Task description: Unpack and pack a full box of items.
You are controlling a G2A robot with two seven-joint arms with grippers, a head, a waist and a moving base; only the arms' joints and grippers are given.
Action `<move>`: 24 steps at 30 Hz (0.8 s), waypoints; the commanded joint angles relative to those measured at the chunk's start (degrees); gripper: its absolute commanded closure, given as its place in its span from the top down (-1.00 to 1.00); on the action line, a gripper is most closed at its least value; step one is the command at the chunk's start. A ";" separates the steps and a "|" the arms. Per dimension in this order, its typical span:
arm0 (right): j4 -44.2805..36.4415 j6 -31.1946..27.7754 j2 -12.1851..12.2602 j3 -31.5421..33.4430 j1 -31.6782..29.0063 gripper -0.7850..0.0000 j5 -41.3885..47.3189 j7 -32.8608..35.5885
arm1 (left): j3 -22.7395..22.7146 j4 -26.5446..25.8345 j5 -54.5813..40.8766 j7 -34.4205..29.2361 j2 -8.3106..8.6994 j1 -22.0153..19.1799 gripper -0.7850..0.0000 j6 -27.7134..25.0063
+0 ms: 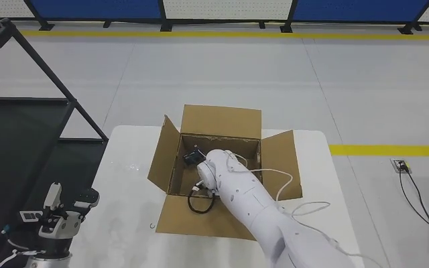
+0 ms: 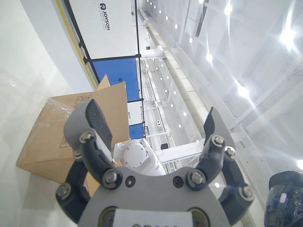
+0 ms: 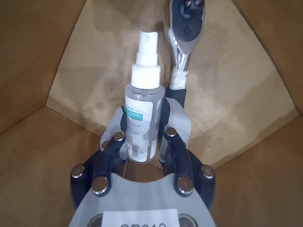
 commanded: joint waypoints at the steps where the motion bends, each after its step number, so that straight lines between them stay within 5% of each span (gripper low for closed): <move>1: 0.40 -0.84 0.24 0.55 0.34 -1.00 0.56 -0.82 | 0.00 0.00 0.00 0.00 0.00 0.00 1.00 0.00; 24: 4.84 -16.60 4.85 5.31 2.26 -1.00 4.04 -13.24 | 0.00 0.00 0.00 0.00 0.00 0.00 1.00 0.00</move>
